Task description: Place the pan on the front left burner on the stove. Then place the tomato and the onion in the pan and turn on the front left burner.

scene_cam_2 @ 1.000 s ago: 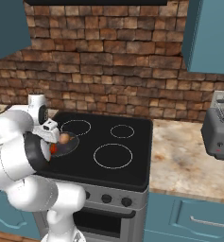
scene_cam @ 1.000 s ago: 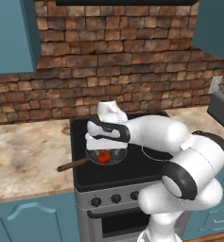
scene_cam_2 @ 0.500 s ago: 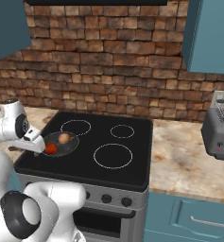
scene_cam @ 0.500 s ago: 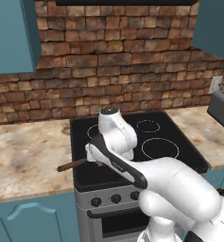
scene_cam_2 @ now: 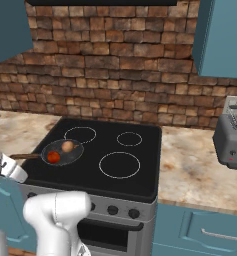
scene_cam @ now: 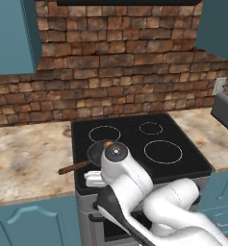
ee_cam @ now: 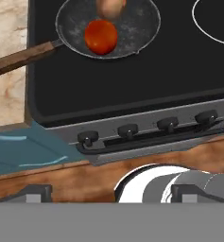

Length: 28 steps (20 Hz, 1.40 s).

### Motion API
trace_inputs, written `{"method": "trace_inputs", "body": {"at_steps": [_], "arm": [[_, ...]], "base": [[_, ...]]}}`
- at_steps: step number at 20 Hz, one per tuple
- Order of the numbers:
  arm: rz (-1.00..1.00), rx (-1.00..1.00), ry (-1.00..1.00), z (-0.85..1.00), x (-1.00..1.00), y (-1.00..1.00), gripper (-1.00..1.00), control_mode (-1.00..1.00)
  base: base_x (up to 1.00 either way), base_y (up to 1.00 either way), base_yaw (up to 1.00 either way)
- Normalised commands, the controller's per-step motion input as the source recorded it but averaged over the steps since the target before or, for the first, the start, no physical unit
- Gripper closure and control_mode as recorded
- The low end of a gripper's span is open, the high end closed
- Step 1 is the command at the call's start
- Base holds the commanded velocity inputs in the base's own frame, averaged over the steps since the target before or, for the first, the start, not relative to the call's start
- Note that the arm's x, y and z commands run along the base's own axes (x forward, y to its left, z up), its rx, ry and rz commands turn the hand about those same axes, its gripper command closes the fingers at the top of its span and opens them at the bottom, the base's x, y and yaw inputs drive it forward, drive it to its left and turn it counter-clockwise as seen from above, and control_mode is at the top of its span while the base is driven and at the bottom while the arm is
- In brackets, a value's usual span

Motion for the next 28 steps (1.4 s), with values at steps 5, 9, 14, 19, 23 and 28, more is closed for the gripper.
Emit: {"method": "trace_inputs", "body": {"at_steps": [5,9,14,19,23,28], "arm": [[0.00,0.00,-0.31,0.01,-0.47,0.25,-1.00,-1.00],[0.01,0.00,-0.31,0.00,-0.42,0.28,-1.00,-1.00],[0.00,0.00,-0.23,-0.04,-0.40,0.09,-1.00,-1.00],[0.00,0.00,-0.06,-0.18,0.01,0.00,-1.00,-1.00],[0.00,0.00,0.00,-0.24,0.10,0.00,-1.00,-1.00],[0.00,-0.01,-0.09,-0.42,0.05,0.00,-1.00,-1.00]], "base": [[0.00,0.00,0.00],[0.00,0.00,0.00],[0.00,0.00,0.00],[0.00,0.00,0.00],[0.00,0.00,0.00],[0.00,0.00,0.00]]}}
